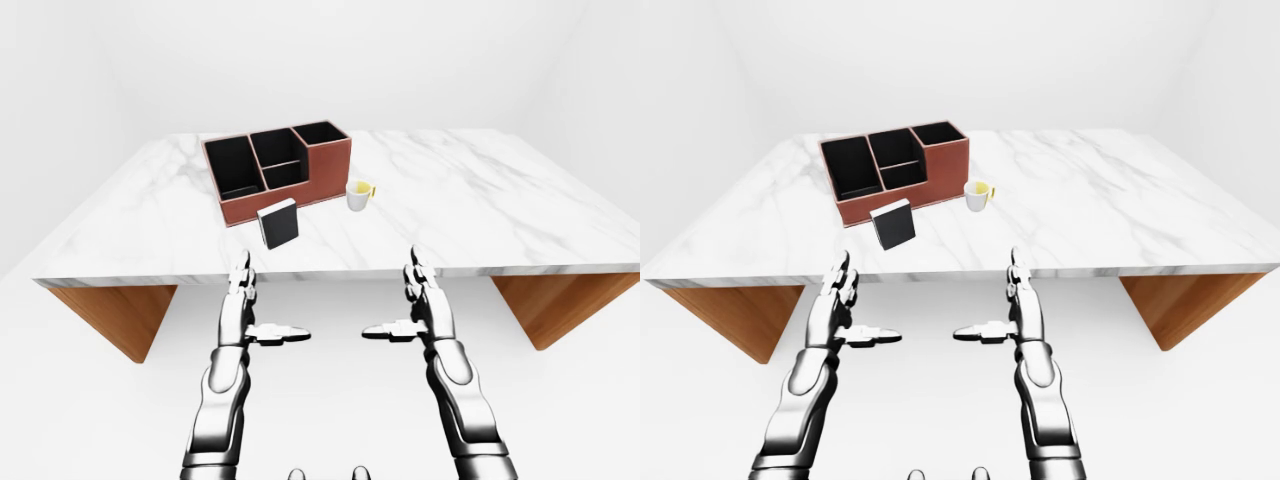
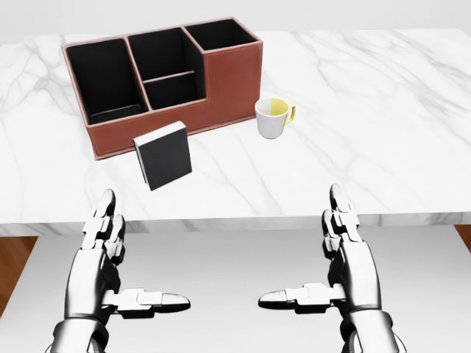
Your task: Pick up the book and place it in the front compartment of the caddy.
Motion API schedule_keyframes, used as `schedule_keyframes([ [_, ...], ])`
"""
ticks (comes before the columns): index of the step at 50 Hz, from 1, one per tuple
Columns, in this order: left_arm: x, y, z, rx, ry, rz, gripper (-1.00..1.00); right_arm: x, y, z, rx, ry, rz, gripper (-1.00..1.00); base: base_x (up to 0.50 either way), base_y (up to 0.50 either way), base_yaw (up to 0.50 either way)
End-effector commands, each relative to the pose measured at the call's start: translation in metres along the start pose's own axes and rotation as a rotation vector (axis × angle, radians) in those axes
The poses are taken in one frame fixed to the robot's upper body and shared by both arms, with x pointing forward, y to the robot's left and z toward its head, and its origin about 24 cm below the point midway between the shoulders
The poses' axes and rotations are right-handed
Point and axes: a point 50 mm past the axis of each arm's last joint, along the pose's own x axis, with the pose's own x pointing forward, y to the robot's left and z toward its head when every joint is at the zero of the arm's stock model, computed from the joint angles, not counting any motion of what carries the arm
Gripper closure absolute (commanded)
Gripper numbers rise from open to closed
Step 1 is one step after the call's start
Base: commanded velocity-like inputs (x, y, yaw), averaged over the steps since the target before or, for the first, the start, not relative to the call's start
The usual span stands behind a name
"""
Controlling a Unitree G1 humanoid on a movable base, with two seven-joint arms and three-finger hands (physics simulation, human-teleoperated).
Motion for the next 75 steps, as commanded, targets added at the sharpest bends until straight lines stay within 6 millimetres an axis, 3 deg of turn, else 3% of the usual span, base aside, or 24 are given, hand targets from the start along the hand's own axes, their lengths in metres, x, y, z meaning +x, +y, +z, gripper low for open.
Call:
schedule_keyframes([
  [1, 0.0, 0.005, -0.002, 0.009, 0.013, -0.005, -1.0, -0.002, -0.005, 0.0, 0.019, 0.026, 0.015, -1.0, 0.0, 0.0, 0.0],
  [34, -0.005, 0.006, 0.003, -0.001, 0.034, -0.008, -1.0, -0.005, -0.003, 0.004, -0.01, 0.024, 0.017, -1.0, 0.0, 0.0, 0.0],
  [45, -0.017, 0.013, 0.037, 0.031, -0.111, 0.014, -1.0, -0.017, -0.004, 0.041, -0.028, -0.135, 0.025, -1.0, 0.0, 0.0, 0.0],
  [53, -0.026, 0.013, 0.06, 0.033, -0.207, 0.009, -1.0, -0.023, -0.003, 0.052, -0.033, -0.184, 0.035, -1.0, 0.0, 0.0, 0.0],
  [63, -0.034, 0.014, 0.074, 0.034, -0.27, 0.009, -1.0, -0.025, -0.004, 0.057, -0.037, -0.204, 0.033, -1.0, 0.0, 0.0, 0.0],
  [75, -0.033, 0.013, 0.074, 0.028, -0.272, 0.002, -1.0, -0.026, -0.001, 0.055, -0.037, -0.198, 0.056, -1.0, 0.0, 0.33, 0.0],
])
